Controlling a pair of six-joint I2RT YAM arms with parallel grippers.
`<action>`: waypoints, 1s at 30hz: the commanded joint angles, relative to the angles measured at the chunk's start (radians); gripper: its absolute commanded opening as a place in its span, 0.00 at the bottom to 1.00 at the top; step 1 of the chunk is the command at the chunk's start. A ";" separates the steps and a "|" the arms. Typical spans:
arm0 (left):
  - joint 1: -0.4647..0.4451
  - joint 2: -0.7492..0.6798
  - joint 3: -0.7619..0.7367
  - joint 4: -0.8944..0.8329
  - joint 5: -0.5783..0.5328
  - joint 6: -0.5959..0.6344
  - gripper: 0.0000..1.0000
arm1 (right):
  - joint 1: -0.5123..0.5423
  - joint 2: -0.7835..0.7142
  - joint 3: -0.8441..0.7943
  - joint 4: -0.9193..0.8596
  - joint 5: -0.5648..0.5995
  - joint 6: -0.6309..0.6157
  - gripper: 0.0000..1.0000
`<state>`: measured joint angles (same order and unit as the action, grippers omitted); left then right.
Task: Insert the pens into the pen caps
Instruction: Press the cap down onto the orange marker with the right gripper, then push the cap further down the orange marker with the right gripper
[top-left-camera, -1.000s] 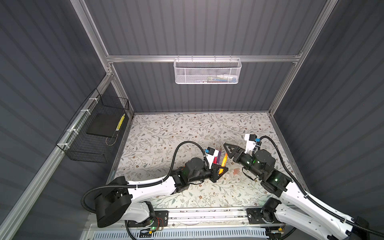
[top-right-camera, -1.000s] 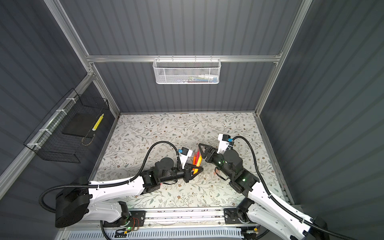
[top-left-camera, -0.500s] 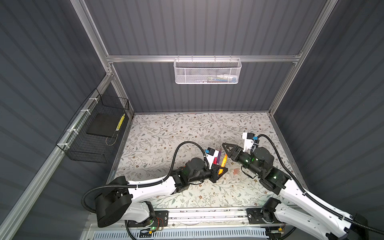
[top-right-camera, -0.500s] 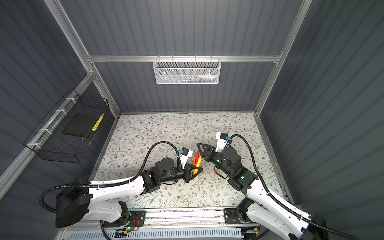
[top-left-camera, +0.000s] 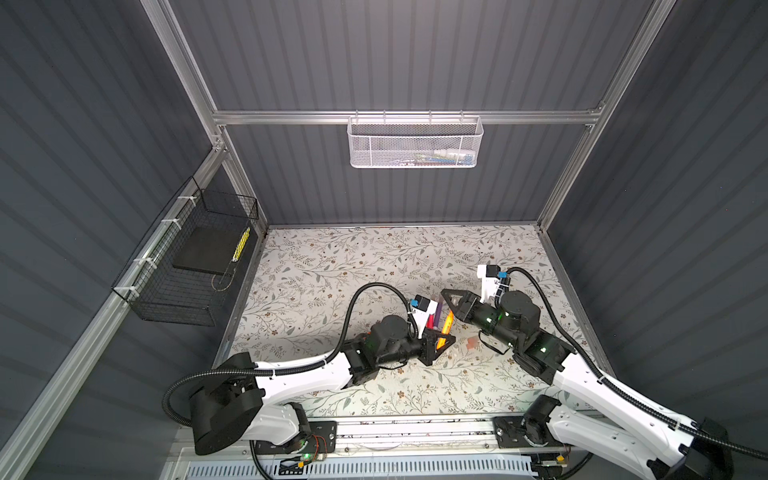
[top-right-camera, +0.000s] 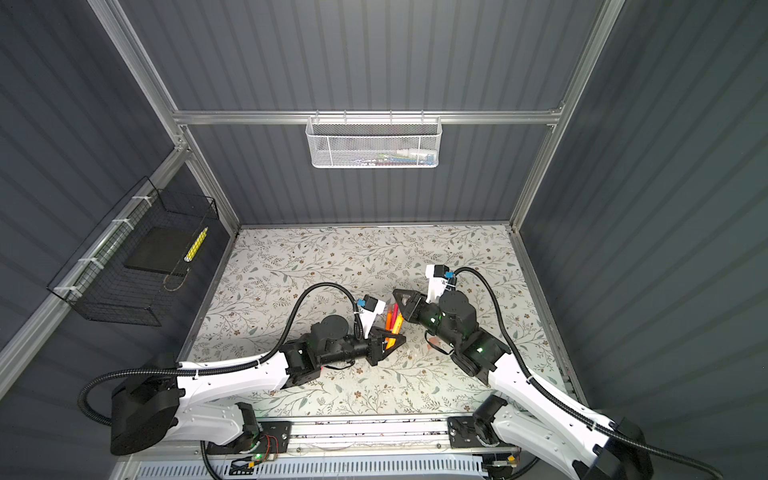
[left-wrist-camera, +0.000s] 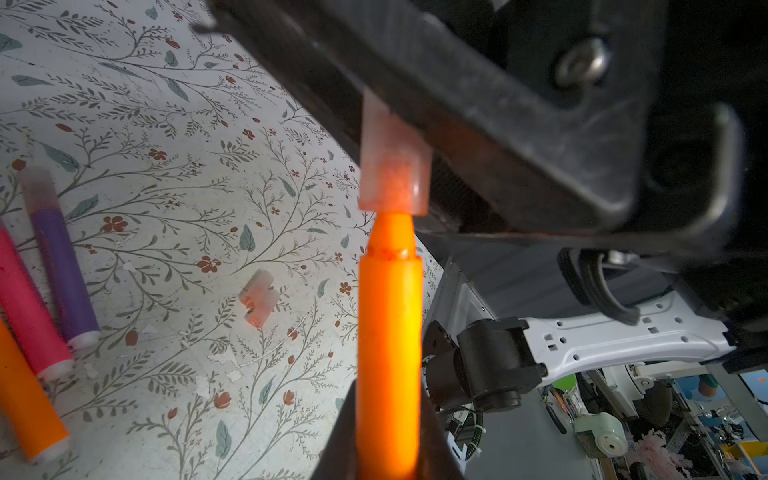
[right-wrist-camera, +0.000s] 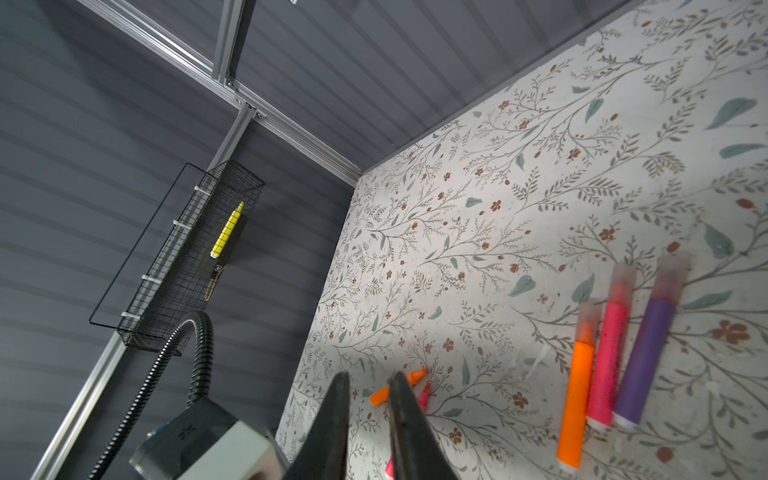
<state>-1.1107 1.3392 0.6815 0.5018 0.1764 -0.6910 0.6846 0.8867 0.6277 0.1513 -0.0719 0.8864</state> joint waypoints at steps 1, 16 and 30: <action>0.000 -0.022 0.006 -0.011 0.001 0.020 0.00 | 0.003 -0.035 -0.015 0.056 -0.052 -0.028 0.16; 0.065 -0.074 0.018 0.000 0.182 0.045 0.00 | -0.002 -0.088 -0.186 0.377 -0.327 -0.040 0.03; 0.089 -0.120 0.018 -0.008 0.219 0.056 0.00 | -0.003 -0.175 -0.255 0.362 -0.282 -0.103 0.25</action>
<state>-1.0393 1.2472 0.6762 0.4721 0.4297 -0.6540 0.6697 0.7361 0.3866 0.5808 -0.3233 0.8268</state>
